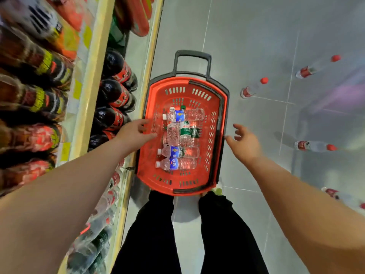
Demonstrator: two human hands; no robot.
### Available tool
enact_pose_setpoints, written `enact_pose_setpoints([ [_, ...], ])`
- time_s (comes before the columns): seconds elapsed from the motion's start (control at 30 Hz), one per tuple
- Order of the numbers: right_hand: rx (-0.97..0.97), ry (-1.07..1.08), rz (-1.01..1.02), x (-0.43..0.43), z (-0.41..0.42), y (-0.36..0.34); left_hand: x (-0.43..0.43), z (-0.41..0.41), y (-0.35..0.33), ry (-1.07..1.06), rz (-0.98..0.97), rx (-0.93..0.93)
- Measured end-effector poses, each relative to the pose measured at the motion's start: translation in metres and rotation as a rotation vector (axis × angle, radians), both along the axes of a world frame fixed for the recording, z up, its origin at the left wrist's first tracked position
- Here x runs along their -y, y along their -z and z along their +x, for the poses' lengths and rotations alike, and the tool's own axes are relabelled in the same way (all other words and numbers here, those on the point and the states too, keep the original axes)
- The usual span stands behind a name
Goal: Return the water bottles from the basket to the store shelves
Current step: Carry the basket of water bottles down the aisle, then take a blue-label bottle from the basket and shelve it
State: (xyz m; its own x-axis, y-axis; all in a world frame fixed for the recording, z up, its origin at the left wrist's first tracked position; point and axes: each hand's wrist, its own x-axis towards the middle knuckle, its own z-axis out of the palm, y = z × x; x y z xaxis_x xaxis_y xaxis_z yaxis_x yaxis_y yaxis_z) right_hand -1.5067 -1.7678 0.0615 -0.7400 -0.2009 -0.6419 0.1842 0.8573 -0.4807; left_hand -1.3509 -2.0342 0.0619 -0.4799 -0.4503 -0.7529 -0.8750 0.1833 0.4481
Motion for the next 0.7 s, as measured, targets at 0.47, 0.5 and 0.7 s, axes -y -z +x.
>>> enact_pose_setpoints([
  [0.47,-0.126,-0.373,-0.249,-0.089,-0.09,-0.198,-0.167,-0.056,-0.209,-0.234,-0.202,-0.331],
  [0.5,-0.129,-0.387,-0.274,-0.096,-0.099,-0.205,-0.18,-0.059,-0.216,-0.274,-0.204,-0.345],
  [0.7,-0.156,-0.489,-0.327,-0.102,-0.138,-0.224,-0.224,-0.069,-0.235,-0.48,-0.188,-0.377],
])
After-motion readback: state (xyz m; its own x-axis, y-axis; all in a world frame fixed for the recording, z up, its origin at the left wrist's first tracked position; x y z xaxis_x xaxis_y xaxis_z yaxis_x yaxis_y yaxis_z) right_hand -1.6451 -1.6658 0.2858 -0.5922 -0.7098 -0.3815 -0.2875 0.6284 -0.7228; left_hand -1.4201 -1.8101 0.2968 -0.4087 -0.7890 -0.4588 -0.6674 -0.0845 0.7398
